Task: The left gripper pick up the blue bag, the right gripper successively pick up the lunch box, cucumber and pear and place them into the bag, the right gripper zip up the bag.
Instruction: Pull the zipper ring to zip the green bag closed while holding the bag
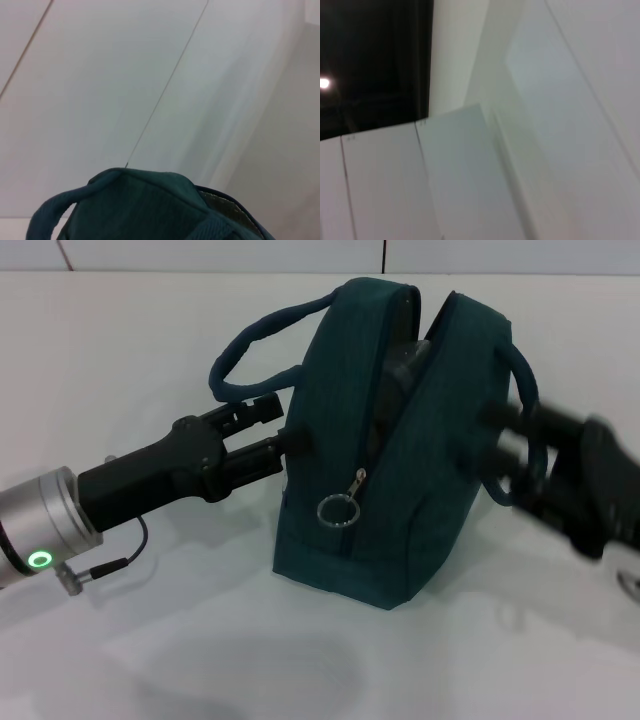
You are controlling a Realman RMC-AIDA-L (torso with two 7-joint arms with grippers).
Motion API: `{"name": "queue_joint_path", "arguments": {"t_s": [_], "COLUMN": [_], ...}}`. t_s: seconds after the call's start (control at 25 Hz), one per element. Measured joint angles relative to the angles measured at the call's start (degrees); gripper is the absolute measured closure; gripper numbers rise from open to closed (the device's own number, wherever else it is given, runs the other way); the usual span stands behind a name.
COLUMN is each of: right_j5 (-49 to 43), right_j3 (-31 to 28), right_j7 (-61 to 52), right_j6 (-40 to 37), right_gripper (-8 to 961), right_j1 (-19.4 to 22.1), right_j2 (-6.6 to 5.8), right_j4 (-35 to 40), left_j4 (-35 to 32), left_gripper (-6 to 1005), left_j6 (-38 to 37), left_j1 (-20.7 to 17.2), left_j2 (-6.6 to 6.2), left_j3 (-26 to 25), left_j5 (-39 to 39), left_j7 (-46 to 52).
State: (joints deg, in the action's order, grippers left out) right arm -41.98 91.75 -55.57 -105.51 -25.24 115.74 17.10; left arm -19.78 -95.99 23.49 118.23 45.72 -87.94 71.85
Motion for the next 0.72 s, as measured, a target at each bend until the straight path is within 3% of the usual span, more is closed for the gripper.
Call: {"name": "queue_joint_path", "arguments": {"t_s": [0.16,0.44,0.72], "right_j5": [0.0,0.0,0.0], "right_j3": [4.7,10.6,14.3], "right_j7": [-1.0,-2.2,-3.1], "right_j6": [0.3,6.9,10.8], "right_gripper": [591,235,236], "right_j1": [1.2,0.7,-0.7], "right_j2": [-0.15,0.04,0.40], "right_j4": [-2.0,-5.0,-4.3], "left_j4": [0.0,0.0,0.1], "left_gripper": [269,269,268], "left_j6": [0.0,-0.4,-1.8], "left_j1": [0.0,0.0,-0.1], "left_j2": [-0.09,0.85,1.12], "left_j3": [0.1,0.2,0.2], "left_j5": [-0.9,-2.8,-3.2], "left_j7": [1.7,3.0,3.3]}}
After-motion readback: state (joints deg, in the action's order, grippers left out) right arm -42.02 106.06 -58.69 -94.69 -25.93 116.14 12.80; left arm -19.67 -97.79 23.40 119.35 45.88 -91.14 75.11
